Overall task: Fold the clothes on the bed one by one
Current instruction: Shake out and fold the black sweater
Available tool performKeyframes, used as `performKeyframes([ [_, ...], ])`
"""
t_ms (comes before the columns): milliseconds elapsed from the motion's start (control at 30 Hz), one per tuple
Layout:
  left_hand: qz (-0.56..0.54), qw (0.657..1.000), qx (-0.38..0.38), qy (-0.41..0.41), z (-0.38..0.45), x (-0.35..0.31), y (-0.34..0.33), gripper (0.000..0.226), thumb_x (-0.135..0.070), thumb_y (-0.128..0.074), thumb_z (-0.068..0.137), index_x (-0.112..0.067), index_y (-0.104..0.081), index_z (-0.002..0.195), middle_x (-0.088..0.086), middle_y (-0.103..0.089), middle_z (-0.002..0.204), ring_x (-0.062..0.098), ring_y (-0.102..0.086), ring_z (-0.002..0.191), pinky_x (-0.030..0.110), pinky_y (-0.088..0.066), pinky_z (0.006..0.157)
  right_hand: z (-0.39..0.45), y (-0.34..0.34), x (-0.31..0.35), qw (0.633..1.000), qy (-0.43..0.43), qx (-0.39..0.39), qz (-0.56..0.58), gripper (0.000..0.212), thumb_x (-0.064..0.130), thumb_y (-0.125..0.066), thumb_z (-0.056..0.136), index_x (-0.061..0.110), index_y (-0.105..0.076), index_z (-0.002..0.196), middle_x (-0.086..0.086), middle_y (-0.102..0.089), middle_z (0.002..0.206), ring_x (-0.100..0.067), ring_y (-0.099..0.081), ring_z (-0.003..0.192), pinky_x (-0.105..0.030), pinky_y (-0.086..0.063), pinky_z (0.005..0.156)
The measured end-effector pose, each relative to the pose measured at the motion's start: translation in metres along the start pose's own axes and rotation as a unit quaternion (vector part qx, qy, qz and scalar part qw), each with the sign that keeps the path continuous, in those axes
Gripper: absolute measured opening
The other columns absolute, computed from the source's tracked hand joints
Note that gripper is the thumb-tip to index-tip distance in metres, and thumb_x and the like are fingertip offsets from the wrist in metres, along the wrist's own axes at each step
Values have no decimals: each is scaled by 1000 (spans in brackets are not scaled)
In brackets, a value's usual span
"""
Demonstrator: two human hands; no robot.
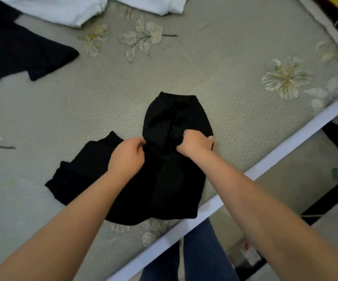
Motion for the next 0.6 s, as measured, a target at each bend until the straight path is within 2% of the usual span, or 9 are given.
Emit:
performKeyframes([
  [33,0,1000,1,14,12,-2,2,32,-11,-42,93,-7,-55,122,13,-59,120,27,-53,113,33,-39,92,3,3,-7,1000,-6,0,16,20,25,-53,83,19,-57,102,-2,-59,105,-25,-52,110,-39,-27,100],
  [100,15,999,3,29,34,-10,0,35,-16,-43,94,-6,-49,127,13,-55,125,28,-51,115,35,-39,90,3,14,-48,998,-29,-10,61,28,17,-52,82,19,-59,109,-4,-61,108,-26,-53,110,-40,-29,99],
  [167,31,999,1,21,54,-24,-7,37,-21,-45,94,-3,-46,127,15,-53,125,29,-50,115,33,-37,86,-6,18,-106,995,-69,-1,78,22,15,-52,82,13,-61,102,-10,-62,103,-30,-56,101,-38,-39,88],
  [267,33,999,31,26,80,-44,-31,45,-27,-40,96,4,-39,130,22,-47,131,34,-43,121,38,-33,97,-24,7,-179,988,-137,62,29,15,11,-45,88,3,-58,91,-19,-61,104,-31,-56,94,-34,-42,76],
  [367,-13,997,48,66,101,-50,-47,45,-28,-31,99,7,-40,127,26,-47,129,37,-43,121,40,-32,98,-15,29,-184,983,-115,-57,129,28,10,-44,92,-1,-56,114,-19,-59,117,-32,-53,106,-32,-40,83],
  [433,-52,994,69,70,112,-55,-56,44,-26,-28,100,6,-40,127,24,-46,131,35,-42,122,37,-32,98,-4,47,-163,970,-76,-120,198,38,23,-46,93,0,-51,123,-16,-58,120,-29,-53,109,-33,-40,87],
  [467,-65,992,81,69,117,-58,-60,44,-25,-27,100,5,-39,131,22,-44,135,33,-40,125,35,-30,101,3,49,-151,968,-60,-118,213,43,32,-50,91,2,-51,122,-13,-59,118,-28,-54,108,-34,-42,87],
  [533,-103,987,92,79,128,-61,-66,43,-24,-30,100,0,-37,135,17,-42,139,29,-38,128,32,-28,103,19,37,-134,973,-53,-49,220,46,42,-57,85,8,-56,116,-6,-62,108,-26,-58,102,-34,-46,82],
  [600,-163,975,111,98,135,-67,-74,42,-25,-35,99,-5,-40,135,13,-46,136,25,-43,125,30,-33,100,25,21,-128,961,-63,48,266,38,35,-62,83,13,-58,114,-1,-61,103,-22,-58,99,-32,-47,83],
])
Point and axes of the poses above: each hand's wrist, its own z-axis towards the middle knuckle, its own y-axis out of the back of the hand, x = y × z, the point moved 9 cm from there along z, towards the middle knuckle
